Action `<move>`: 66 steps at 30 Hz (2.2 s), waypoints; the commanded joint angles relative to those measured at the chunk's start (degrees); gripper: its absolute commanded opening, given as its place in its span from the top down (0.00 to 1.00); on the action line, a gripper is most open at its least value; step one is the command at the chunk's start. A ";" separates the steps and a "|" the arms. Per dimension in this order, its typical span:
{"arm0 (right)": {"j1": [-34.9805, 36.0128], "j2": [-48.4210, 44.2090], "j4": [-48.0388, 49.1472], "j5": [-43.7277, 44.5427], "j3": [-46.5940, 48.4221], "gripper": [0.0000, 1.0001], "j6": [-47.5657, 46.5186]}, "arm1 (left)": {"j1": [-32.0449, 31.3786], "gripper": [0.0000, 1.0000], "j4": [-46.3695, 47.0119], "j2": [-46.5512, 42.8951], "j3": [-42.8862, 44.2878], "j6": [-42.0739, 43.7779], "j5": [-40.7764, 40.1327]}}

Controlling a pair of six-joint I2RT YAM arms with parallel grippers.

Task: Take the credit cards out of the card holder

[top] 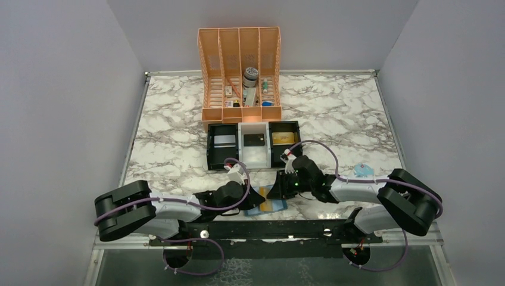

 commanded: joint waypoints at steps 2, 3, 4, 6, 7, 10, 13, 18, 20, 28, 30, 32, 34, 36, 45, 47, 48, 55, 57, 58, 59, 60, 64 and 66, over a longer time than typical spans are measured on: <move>0.16 -0.92 -9.05 8.96 -0.20 0.72 -2.50 | -0.20 1.00 -2.54 -6.32 -3.53 -0.26 -3.15; 0.17 -1.52 -10.22 9.85 0.44 0.72 -3.09 | -0.17 1.00 -4.76 -7.91 -3.52 -0.16 -3.89; 0.16 -2.35 -11.27 10.53 1.10 0.72 -3.76 | -0.18 1.00 -7.35 -9.75 -3.31 0.17 -4.55; 0.18 -4.49 -13.20 11.48 2.45 0.72 -4.99 | -0.17 1.00 -13.52 -13.19 -2.08 1.23 -6.15; 0.17 -5.82 -13.87 11.90 2.94 0.72 -5.51 | -0.21 1.00 -16.90 -14.98 -1.14 1.64 -7.18; 0.18 -10.07 -15.26 12.60 4.16 0.71 -6.93 | -0.21 1.00 -24.40 -19.53 1.21 4.29 -8.83; 0.09 -14.75 -14.76 11.28 4.63 0.70 -8.22 | -0.21 1.00 -27.08 -23.59 1.89 6.63 -8.93; 0.05 -23.80 -10.97 13.99 3.14 0.41 -6.46 | -0.17 1.00 -29.03 -27.98 2.53 10.23 -8.12; -0.33 -26.51 -9.31 14.27 2.25 0.36 -5.86 | -0.08 1.00 -30.54 -28.74 4.06 11.33 -7.88; -4.51 -30.29 -2.70 4.06 -3.52 0.24 -2.19 | 9.75 1.00 -16.79 -27.59 3.65 13.64 13.35; -5.55 -30.22 0.94 0.85 -5.59 0.23 -0.68 | 12.98 1.00 -11.54 -26.79 2.01 11.98 18.65; -6.86 -29.93 3.67 -2.07 -7.15 0.23 0.50 | 15.57 1.00 -8.00 -26.23 1.08 10.61 22.51; -8.44 -29.28 7.54 -6.41 -8.44 0.23 1.76 | 16.74 1.00 -6.47 -26.22 0.79 9.98 24.52; -9.44 -28.04 12.76 -9.98 -9.46 0.23 3.12 | 16.81 1.00 -5.34 -26.78 0.46 9.34 25.51; -9.49 -16.14 29.82 -20.84 -8.44 0.37 9.18 | 16.78 1.00 4.08 -27.31 -4.53 4.21 27.42; -9.49 -13.17 35.15 -23.04 -8.49 0.43 11.26 | 16.71 1.00 5.43 -26.70 -4.77 3.91 27.73; -9.41 -11.94 37.30 -23.77 -8.41 0.45 12.16 | 16.71 1.00 6.19 -26.65 -4.88 3.73 27.82; -8.90 -6.30 45.01 -26.14 -8.82 0.56 15.34 | 16.70 1.00 8.41 -26.95 -5.11 3.52 27.81; -8.75 -5.83 45.29 -26.18 -8.65 0.59 15.37 | 16.69 1.00 8.57 -26.69 -5.08 3.66 27.90; -8.72 -5.45 45.57 -26.42 -8.40 0.61 15.45 | 16.62 1.00 8.58 -26.41 -5.16 3.89 27.82; -8.63 -5.14 46.21 -26.96 -8.18 0.63 15.72 | 16.60 1.00 8.68 -26.11 -5.23 3.87 27.81; -8.62 -4.80 46.91 -27.42 -8.02 0.65 16.06 | 16.57 1.00 8.94 -25.91 -5.43 3.87 27.75; -8.54 -4.17 49.31 -27.98 -8.12 0.71 17.49 | 16.37 1.00 10.18 -25.86 -6.11 3.49 27.09; -8.53 -4.17 49.25 -27.26 -8.37 0.72 17.67 | 16.33 1.00 10.41 -26.18 -6.24 3.50 26.79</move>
